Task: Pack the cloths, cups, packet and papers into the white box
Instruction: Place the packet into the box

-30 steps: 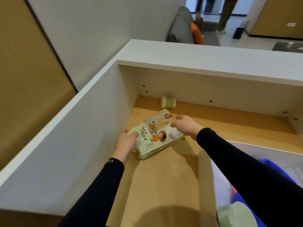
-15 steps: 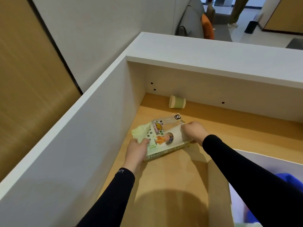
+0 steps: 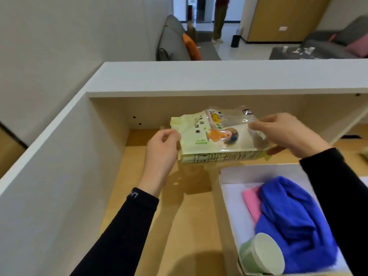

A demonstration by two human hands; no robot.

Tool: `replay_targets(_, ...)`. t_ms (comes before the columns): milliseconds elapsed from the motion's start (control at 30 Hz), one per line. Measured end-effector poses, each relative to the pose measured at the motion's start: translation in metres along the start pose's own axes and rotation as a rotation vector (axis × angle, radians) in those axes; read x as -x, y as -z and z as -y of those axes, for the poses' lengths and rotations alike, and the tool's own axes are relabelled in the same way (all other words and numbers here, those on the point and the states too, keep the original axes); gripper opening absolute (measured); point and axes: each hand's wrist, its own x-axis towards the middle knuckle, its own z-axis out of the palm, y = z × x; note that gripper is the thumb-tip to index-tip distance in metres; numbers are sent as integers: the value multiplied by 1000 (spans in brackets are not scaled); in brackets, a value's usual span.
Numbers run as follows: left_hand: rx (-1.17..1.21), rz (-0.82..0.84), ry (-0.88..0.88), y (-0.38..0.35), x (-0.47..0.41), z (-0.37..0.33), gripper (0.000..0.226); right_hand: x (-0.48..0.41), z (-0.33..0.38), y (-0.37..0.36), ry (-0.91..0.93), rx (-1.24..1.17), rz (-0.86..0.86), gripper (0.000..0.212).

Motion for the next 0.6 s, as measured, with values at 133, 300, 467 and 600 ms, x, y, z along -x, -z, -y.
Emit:
replay_targets(133, -43, 242, -15, -53, 18, -13, 6, 26, -48, 53, -117, 51, -124, 21)
replay_targets(300, -226, 490, 76, -104, 43, 6, 12, 51, -113, 79, -384, 150, -54, 37)
replay_targets(467, -635, 638, -8, -110, 46, 29, 21, 54, -134, 76, -453, 291, -20, 46)
replay_targets(600, -509, 486, 24, -93, 26, 23, 18, 36, -105, 53, -229, 114, -81, 47)
